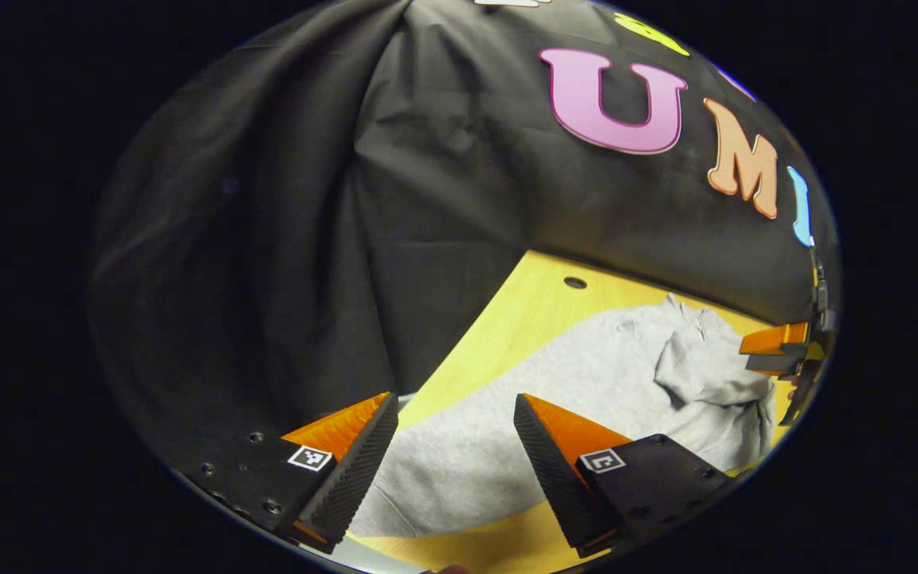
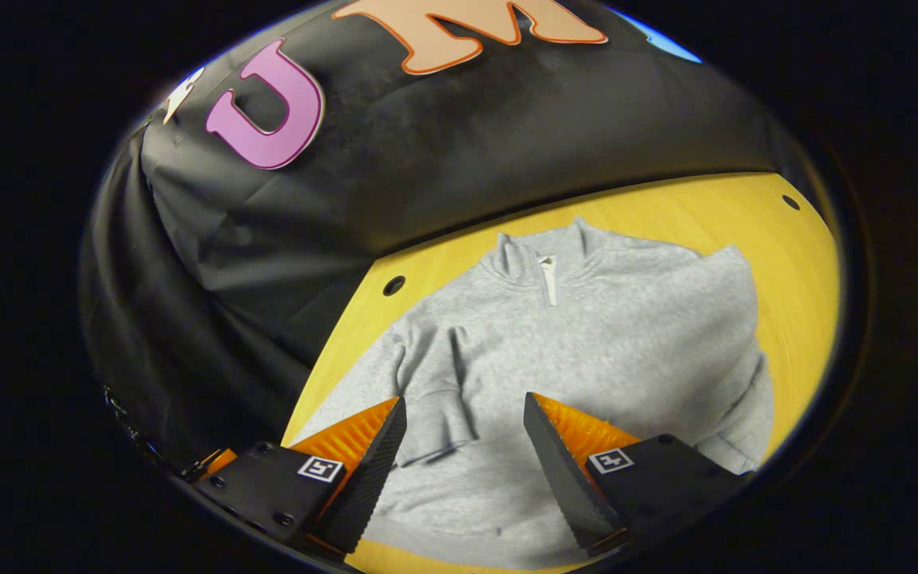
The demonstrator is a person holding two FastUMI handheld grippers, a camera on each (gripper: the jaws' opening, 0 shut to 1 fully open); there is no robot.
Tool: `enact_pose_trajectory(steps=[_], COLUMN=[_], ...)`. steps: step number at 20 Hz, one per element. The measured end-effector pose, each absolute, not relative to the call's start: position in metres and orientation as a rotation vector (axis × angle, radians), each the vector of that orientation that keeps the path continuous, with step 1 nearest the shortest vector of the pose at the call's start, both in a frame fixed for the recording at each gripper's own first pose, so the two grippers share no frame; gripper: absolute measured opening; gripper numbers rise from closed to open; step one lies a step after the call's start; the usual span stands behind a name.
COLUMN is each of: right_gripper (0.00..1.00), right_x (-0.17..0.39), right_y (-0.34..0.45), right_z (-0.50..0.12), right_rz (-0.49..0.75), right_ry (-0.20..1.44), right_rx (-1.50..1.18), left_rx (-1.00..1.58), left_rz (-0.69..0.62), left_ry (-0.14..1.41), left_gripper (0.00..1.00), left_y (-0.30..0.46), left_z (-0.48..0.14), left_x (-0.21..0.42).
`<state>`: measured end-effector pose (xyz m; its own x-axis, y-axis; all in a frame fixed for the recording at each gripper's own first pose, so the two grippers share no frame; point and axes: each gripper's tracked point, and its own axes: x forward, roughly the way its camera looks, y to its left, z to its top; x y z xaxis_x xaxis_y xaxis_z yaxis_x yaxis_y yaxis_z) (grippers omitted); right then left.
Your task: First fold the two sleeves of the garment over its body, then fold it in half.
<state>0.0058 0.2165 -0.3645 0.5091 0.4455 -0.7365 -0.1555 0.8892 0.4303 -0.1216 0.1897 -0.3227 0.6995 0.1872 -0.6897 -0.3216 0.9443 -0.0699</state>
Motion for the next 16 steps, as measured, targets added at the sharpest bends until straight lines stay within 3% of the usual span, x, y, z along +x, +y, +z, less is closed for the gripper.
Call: enact_pose_trajectory(steps=[7,16], right_gripper=[0.96,0.96], right_x=[-0.005,-0.011], right_y=[0.163,0.122], right_z=[-0.358,-0.360], right_rz=[0.313,0.253], right_ry=[0.955,0.966], right_rx=[0.311,0.329], left_rx=[-0.187,-0.104], left_rz=[0.360,0.334], left_ry=[0.891,0.970], left_gripper=[1.00,0.95], left_y=[0.201,0.200], left_z=[-0.381,-0.405], left_x=[-0.148,-0.160])
